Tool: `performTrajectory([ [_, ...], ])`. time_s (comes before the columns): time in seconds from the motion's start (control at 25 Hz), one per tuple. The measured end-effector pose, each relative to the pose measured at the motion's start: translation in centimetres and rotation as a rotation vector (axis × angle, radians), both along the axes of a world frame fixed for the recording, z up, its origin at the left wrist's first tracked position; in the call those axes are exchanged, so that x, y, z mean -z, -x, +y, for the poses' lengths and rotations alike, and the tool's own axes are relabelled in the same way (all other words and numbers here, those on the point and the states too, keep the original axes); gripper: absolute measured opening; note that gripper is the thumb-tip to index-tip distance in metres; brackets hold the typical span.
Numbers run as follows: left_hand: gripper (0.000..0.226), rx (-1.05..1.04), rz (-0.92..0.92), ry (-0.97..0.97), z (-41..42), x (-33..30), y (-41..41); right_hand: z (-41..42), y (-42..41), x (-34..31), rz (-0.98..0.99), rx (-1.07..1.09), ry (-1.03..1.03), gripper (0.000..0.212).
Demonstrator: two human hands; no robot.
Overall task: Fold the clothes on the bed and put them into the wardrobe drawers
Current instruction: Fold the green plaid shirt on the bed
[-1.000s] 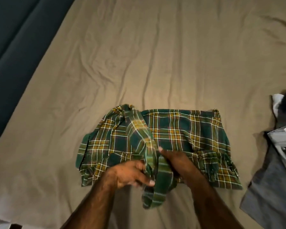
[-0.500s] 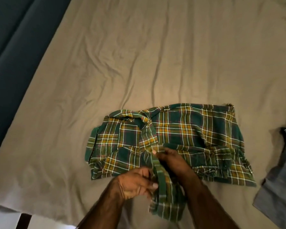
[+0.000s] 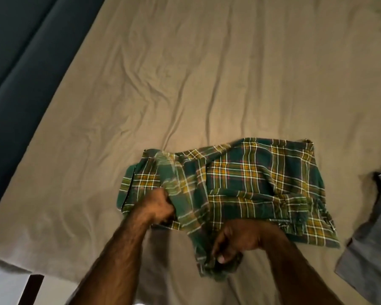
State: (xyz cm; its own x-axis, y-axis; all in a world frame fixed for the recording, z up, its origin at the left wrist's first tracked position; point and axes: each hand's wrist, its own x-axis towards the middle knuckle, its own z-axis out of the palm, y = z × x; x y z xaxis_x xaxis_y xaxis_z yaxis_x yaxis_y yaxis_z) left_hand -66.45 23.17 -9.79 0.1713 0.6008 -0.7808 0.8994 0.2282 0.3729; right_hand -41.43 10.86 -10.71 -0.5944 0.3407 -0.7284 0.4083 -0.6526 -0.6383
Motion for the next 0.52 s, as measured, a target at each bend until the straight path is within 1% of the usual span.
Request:
performTrajectory([
  [0.04,0.009,-0.046,0.085,-0.165,0.6,0.2,-0.3,0.0,-0.2,0.4,-0.069,0.084,-0.062,0.019],
  [0.08,0.011,-0.188,0.089,-0.272,1.3,0.8,-0.8,0.6,0.0,0.4,-0.139,0.364,-0.118,0.015],
  [0.12,0.017,-0.396,0.035,-0.305,2.0,1.5,-1.6,1.6,0.2,0.5,-0.240,0.684,-0.149,0.013],
  [0.16,0.030,-0.630,-0.021,-0.285,2.9,2.3,-2.4,3.2,0.1,1.0,-0.372,0.916,-0.202,0.018],
  [0.2,0.050,-0.822,-0.012,-0.250,3.4,3.0,-2.9,4.7,-0.1,1.1,-0.482,1.032,-0.201,0.025],
  [0.24,0.067,-0.910,0.057,-0.232,4.0,3.6,-2.9,6.3,-0.2,1.4,-0.532,1.100,-0.105,0.029],
  [0.28,0.079,-0.956,0.113,-0.220,4.2,3.9,-2.7,7.4,-0.3,1.7,-0.551,1.153,0.034,0.032],
  [0.32,0.085,-1.008,0.132,-0.191,4.5,4.3,-2.5,8.4,-0.5,2.5,-0.553,1.193,0.154,0.035],
  [0.36,0.088,-1.075,0.092,-0.136,5.0,5.1,-2.1,9.4,-0.6,3.6,-0.537,1.238,0.217,0.035],
  [0.44,0.085,-1.147,-0.032,-0.054,5.9,6.1,-1.6,10.4,-0.9,4.9,-0.488,1.346,0.188,0.034],
  [0.52,0.064,-1.146,-0.157,0.019,7.0,7.1,-1.1,11.6,-1.1,6.4,-0.446,1.438,0.159,0.037],
])
